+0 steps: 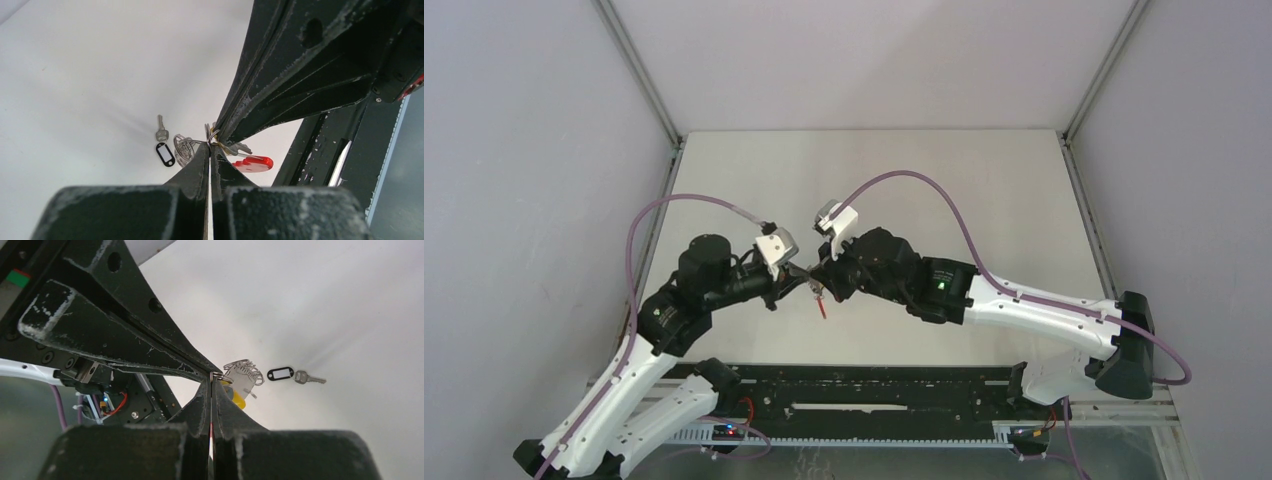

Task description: Put the keys on the keyring

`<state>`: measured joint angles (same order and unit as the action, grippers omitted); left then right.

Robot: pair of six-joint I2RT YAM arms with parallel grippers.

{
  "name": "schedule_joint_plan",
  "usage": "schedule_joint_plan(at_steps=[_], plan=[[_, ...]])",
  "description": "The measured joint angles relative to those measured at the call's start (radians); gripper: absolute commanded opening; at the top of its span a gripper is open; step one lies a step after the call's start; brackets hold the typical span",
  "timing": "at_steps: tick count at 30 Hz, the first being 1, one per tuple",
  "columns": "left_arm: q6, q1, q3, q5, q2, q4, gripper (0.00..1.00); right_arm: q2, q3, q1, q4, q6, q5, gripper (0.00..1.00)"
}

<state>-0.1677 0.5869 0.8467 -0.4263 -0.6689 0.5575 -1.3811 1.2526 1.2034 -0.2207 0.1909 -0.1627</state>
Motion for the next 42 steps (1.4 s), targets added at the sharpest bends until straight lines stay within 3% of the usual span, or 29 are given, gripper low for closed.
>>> schedule_joint_plan(at_steps=[26, 42], plan=[[-0.106, 0.0, -0.033, -0.023, 0.07, -0.048, 0.0, 0.019, -0.012, -0.074, -0.022, 0.161, 0.084, 0.0], [-0.129, 0.003, -0.049, -0.04, 0.104, -0.079, 0.0, 0.06, -0.074, -0.128, 0.051, 0.229, 0.207, 0.0]])
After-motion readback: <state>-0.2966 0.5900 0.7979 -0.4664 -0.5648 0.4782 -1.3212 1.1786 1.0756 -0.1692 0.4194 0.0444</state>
